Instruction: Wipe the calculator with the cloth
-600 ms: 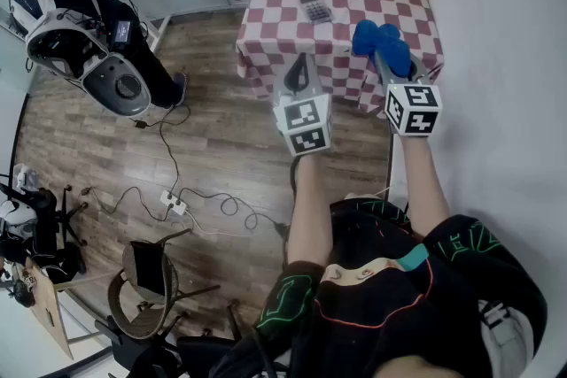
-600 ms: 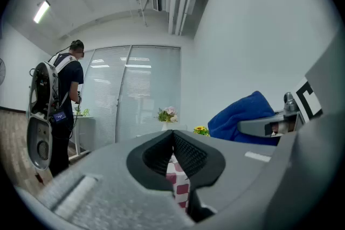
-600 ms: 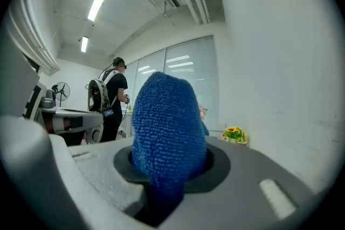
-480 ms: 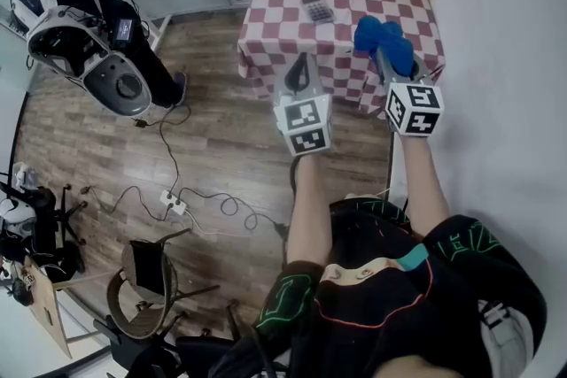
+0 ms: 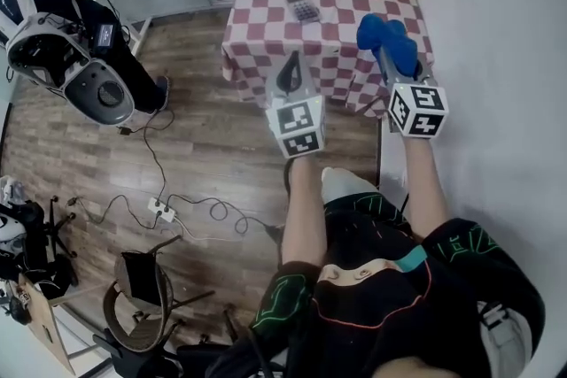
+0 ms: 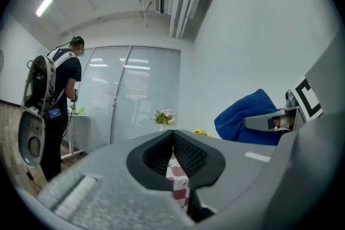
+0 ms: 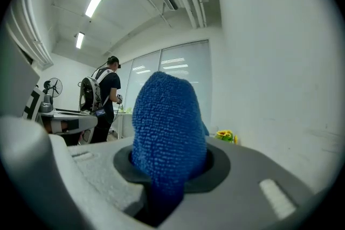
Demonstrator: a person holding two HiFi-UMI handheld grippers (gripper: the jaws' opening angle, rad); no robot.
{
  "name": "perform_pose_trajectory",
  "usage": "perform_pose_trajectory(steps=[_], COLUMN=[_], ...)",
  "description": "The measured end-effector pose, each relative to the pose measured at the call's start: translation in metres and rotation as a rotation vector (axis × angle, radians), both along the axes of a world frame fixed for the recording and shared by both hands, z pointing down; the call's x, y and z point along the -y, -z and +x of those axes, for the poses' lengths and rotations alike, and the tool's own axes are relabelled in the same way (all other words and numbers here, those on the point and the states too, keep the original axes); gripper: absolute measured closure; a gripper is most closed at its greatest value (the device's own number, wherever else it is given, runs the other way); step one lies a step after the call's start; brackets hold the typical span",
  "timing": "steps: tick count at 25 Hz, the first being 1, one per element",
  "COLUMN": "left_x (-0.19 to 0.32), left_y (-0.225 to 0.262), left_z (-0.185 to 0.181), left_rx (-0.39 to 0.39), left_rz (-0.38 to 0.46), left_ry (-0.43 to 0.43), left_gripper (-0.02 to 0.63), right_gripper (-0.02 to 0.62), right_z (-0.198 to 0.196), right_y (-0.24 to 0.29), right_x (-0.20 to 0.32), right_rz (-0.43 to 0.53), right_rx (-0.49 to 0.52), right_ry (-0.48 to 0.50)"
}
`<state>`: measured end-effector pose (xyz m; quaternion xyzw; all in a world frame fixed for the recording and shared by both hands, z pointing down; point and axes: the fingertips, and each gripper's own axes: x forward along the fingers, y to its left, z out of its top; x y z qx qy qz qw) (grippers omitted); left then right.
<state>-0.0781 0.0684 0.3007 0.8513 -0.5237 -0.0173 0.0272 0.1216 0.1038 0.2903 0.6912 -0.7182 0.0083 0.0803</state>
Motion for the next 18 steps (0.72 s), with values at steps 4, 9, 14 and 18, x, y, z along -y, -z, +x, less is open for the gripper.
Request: perform_pose_trajectory(steps=[4,9,14,18], left_x=[0.018,0.050,0.102,0.146], left_y=[-0.011,-0.034,-0.054,-0.076], left_z=[0.006,0.008,0.002,0.014], left_rx=[-0.002,0.036,0.041,0.046], left_rz=[-0.027,-0.060,-0.110,-0.163], left_ry=[-0.006,-0.007,0.028,0.029], left_gripper=[0.595,0.595,0.595,0.595], right_gripper=[0.476,0.476,0.474,0.474], right_z=[0.001,-0.004,-0.013,-0.003], right_y=[-0.012,-0.031,-0.048,-0.067], right_x=[0.019,0.063,0.121,0.170], right_rz=[-0.030,-0.058,-0.096,-0.146], right_rx=[-0.004,0.003,0.007,0.004], right_ry=[0.011,0.032,0.082,0.107])
